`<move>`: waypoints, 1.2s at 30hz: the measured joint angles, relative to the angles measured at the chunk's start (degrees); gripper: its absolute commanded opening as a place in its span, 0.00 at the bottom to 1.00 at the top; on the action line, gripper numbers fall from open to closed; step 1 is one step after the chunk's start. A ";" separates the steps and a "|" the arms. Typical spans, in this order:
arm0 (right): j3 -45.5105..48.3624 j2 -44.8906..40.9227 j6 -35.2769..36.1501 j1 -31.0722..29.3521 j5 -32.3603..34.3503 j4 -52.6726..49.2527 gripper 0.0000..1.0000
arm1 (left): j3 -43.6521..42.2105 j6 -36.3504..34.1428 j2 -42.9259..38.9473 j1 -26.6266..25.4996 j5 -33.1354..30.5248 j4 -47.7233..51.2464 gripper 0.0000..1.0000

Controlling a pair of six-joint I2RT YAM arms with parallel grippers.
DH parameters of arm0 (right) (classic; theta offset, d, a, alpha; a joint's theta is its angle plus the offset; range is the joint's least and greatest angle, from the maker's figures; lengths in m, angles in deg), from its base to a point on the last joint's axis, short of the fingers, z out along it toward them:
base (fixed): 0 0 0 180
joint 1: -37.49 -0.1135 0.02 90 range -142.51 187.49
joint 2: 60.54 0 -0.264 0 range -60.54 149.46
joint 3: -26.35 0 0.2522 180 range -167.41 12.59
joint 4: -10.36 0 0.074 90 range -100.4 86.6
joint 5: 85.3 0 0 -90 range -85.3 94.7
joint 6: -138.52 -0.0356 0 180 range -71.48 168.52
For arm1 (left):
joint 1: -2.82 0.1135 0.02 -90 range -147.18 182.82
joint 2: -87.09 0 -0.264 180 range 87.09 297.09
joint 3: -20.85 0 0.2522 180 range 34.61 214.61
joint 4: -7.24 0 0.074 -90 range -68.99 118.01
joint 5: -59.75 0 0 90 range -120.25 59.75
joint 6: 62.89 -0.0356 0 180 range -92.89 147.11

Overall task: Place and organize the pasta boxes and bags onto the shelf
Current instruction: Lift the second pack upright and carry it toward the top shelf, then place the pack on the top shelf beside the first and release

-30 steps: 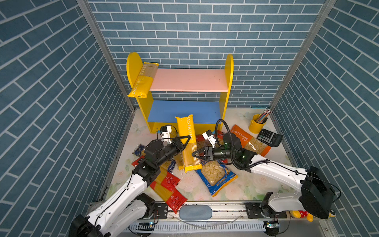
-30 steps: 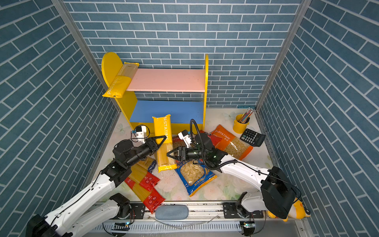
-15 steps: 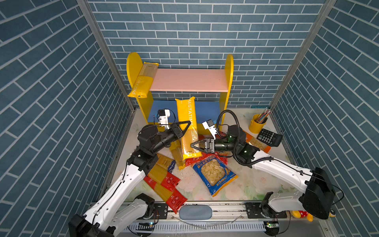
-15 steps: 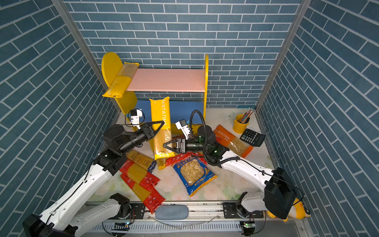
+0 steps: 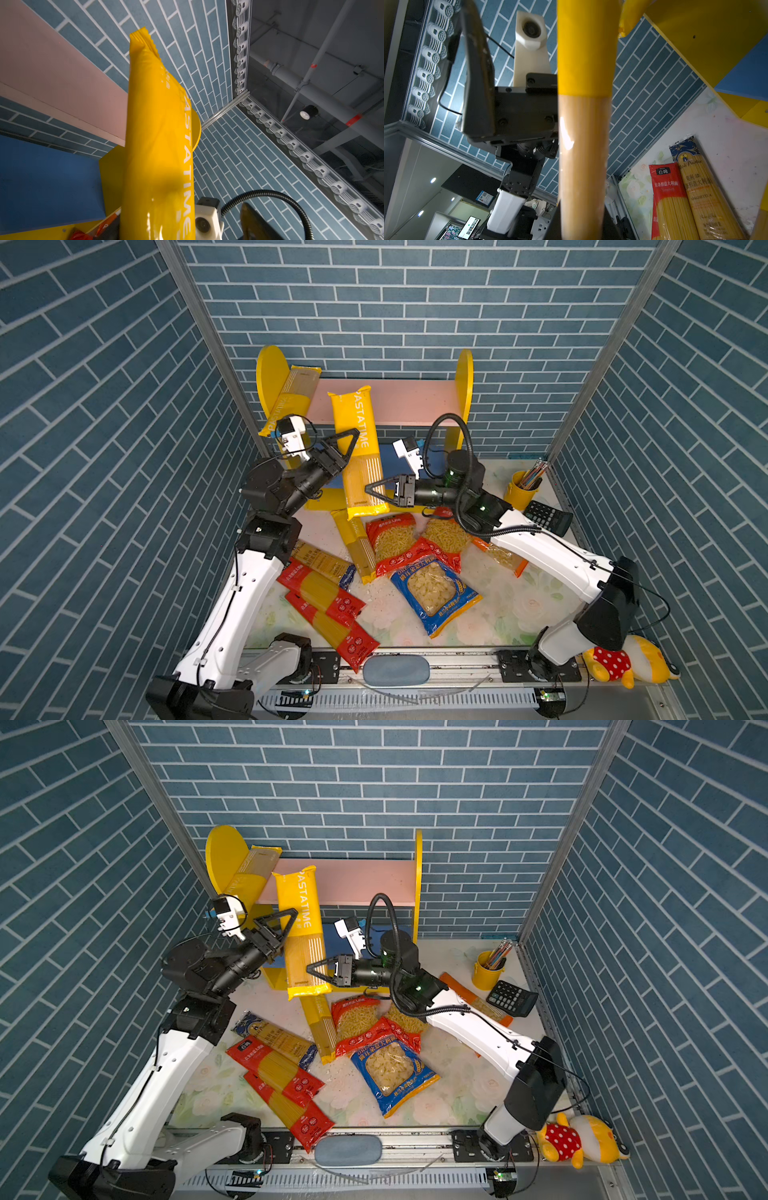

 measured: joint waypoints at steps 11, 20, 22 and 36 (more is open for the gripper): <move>-33.31 20.87 -11.45 3.30 9.62 -15.58 0.05 | -6.43 5.01 -8.28 12.17 -1.11 2.47 1.00; -49.99 31.74 -17.66 3.32 13.55 -23.50 0.10 | -8.00 7.61 -5.95 10.86 -3.50 2.78 1.00; -55.32 34.51 -18.53 3.23 14.08 -25.86 0.14 | -7.93 7.78 -4.26 9.20 -4.48 2.21 1.00; -59.98 37.64 -16.87 3.45 15.80 -25.09 0.60 | -0.85 7.17 8.31 1.46 -8.46 -2.27 0.94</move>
